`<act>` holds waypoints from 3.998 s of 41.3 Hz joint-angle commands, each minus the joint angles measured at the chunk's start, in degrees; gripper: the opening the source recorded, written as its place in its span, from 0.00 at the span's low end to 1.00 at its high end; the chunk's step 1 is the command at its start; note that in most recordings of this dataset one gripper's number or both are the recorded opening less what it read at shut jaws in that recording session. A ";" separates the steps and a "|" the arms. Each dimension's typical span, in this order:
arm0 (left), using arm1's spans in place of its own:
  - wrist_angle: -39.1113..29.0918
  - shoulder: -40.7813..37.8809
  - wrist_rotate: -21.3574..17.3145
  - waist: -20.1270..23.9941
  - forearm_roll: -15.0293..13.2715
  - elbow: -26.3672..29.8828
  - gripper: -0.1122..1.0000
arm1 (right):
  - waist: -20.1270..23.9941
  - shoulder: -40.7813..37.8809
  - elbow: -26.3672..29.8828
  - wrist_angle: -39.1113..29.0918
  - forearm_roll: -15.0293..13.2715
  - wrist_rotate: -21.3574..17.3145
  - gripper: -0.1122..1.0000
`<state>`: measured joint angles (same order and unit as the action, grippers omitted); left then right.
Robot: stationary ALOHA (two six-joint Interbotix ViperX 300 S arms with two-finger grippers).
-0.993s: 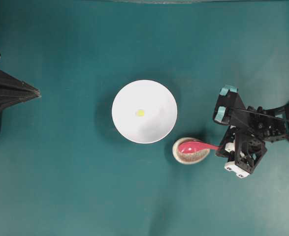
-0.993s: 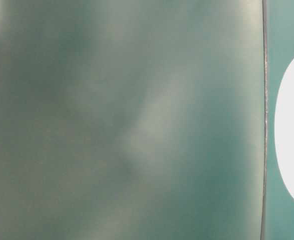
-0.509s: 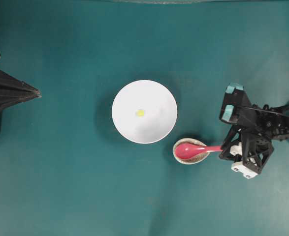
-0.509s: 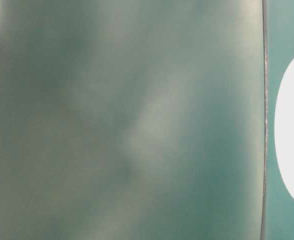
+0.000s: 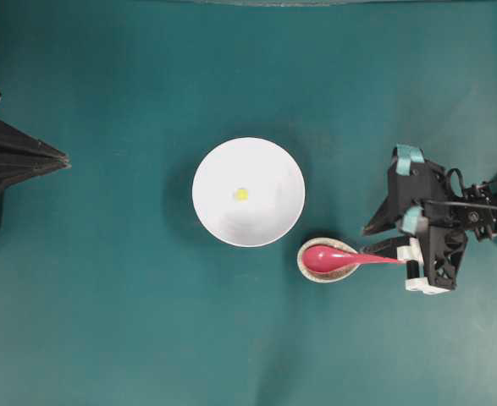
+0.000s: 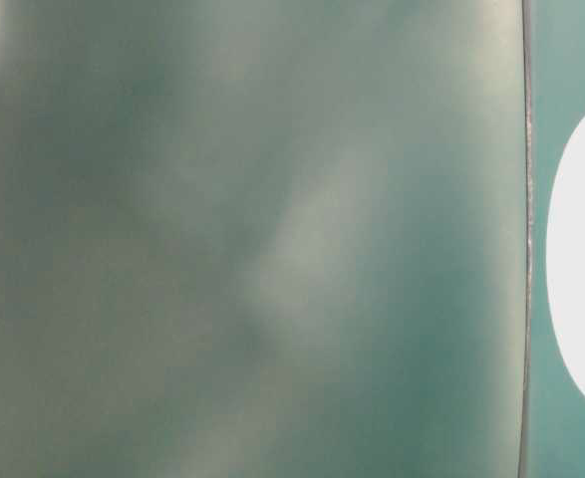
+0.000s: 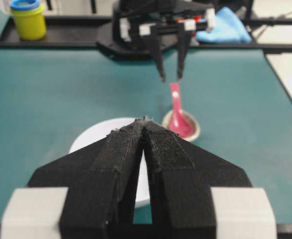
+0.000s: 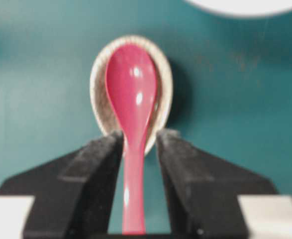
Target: Scoop the yellow hexagonal prism block from the bowl with a spoon using the right arm.
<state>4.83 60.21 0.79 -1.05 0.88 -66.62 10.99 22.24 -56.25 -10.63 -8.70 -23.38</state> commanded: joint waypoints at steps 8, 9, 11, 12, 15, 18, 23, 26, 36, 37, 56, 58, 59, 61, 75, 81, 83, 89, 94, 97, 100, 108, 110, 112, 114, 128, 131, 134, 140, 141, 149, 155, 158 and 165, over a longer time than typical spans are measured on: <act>0.26 -0.62 -0.09 -0.09 0.09 1.32 0.15 | 0.26 -1.67 -4.13 14.24 -1.93 0.09 0.46; 0.26 -0.62 -0.09 -0.09 0.09 1.32 0.15 | 0.26 -2.02 -4.92 16.70 -1.93 0.00 0.46; 0.26 -0.53 -0.09 -0.09 0.00 1.41 0.15 | 0.26 -2.90 -6.06 20.57 -1.85 0.09 0.46; 0.26 -0.62 -0.09 0.00 0.00 1.32 0.15 | 0.18 -3.08 -6.50 21.97 -1.93 0.09 0.46; 0.26 -0.53 -0.18 -0.09 0.00 1.32 0.15 | 0.18 -3.78 -8.00 26.89 -1.58 0.09 0.46; 0.26 -0.53 -0.26 0.00 0.09 1.32 0.15 | -0.18 -3.96 -9.40 30.06 -1.23 0.18 0.46; 0.26 -0.62 -0.26 -0.09 0.00 1.32 0.15 | -0.44 -3.96 -11.69 34.80 -0.70 0.62 0.45; 0.26 -0.53 -0.26 -0.09 0.09 1.32 0.15 | -0.79 -3.96 -13.18 37.88 0.18 1.14 0.45; 0.26 -0.62 -0.35 -0.09 0.00 1.32 0.15 | -0.88 -5.80 -18.90 51.86 9.49 6.94 0.45; 0.26 -0.53 -0.35 -0.09 0.00 1.32 0.15 | -0.62 -6.50 -19.60 53.88 10.99 7.82 0.45; -0.70 -0.62 -0.88 -0.09 0.09 1.32 0.15 | 11.87 -23.29 -20.74 76.90 29.27 12.13 0.46; -0.70 -0.62 -0.88 -0.09 0.09 1.23 0.15 | 13.36 -24.70 -20.65 78.22 30.50 12.39 0.46; -0.70 -0.62 -0.88 -0.09 0.09 1.23 0.15 | 13.89 -25.22 -20.65 78.75 31.03 12.57 0.46; -0.70 -0.53 -0.88 -0.09 0.09 1.23 0.15 | 15.12 -26.46 -20.57 79.72 32.17 13.18 0.46; -0.62 -0.62 -0.97 0.00 0.09 1.23 0.15 | 17.75 -28.30 -21.01 80.95 35.42 19.78 0.46; -0.62 -0.62 -0.97 -0.09 0.09 1.23 0.15 | 17.75 -28.74 -21.01 80.77 35.86 20.04 0.46; -0.53 -0.62 -0.97 0.00 0.09 1.23 0.15 | 17.67 -29.09 -20.74 80.42 35.86 20.04 0.46; -0.62 -0.62 -0.97 -0.09 0.09 1.23 0.15 | 17.75 -29.44 -19.95 78.40 36.04 20.04 0.46; -0.62 -0.62 -0.97 -0.09 0.09 1.23 0.15 | 17.75 -29.44 -19.60 76.73 36.56 20.04 0.46; -0.62 -0.53 -0.97 -0.09 0.09 1.23 0.15 | 17.75 -29.53 -19.51 75.85 37.00 20.04 0.46; -0.53 -0.53 -0.97 -0.09 0.09 1.23 0.15 | 17.75 -29.53 -19.42 75.50 37.09 20.04 0.46; -0.44 -0.62 -0.97 -0.09 0.09 1.23 0.15 | 17.75 -29.71 -19.25 75.06 36.91 20.21 0.46; -0.53 -0.53 -0.97 -0.09 0.09 1.23 0.15 | 17.75 -29.71 -19.25 75.06 36.74 20.48 0.46; -0.53 -0.62 -0.97 0.00 0.09 1.23 0.15 | 17.75 -29.71 -19.25 75.06 36.39 20.57 0.46; -0.53 -0.62 -0.97 -0.09 0.09 1.23 0.15 | 17.75 -29.71 -19.34 75.06 36.21 20.74 0.46; -0.62 -0.53 -1.05 -0.09 0.09 1.23 0.15 | 17.75 -29.71 -19.42 74.97 36.04 21.80 0.46; -0.62 -0.62 -1.05 -0.09 0.09 1.23 0.15 | 17.75 -29.71 -19.42 74.79 36.04 21.88 0.45; -0.62 -0.62 -1.05 0.00 0.09 1.23 0.15 | 17.75 -29.71 -19.42 74.71 36.04 21.88 0.45; -0.70 -0.53 -1.05 -0.09 0.09 1.23 0.15 | 17.75 -29.71 -19.34 74.88 36.04 22.32 0.44; -0.70 -0.62 -1.05 -0.09 0.09 1.23 0.15 | 17.75 -29.71 -19.34 74.97 35.95 22.50 0.44; -0.79 -0.53 -1.05 0.00 0.09 1.23 0.15 | 17.75 -29.71 -19.25 75.15 36.04 22.85 0.32; -0.70 -0.62 -0.97 -0.09 0.09 1.32 0.15 | 17.75 -29.09 -18.90 75.15 36.04 22.85 0.32; -0.70 -0.53 -0.97 -0.09 0.09 1.32 0.15 | 17.75 -27.69 -18.81 75.15 36.04 22.85 0.32; -0.88 -0.53 -0.88 0.00 0.09 1.32 0.15 | 17.40 -22.68 -19.07 74.27 36.12 23.20 0.32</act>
<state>3.78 60.21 -0.09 -0.97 0.88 -66.62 28.48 -3.60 -75.50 63.72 27.42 -0.35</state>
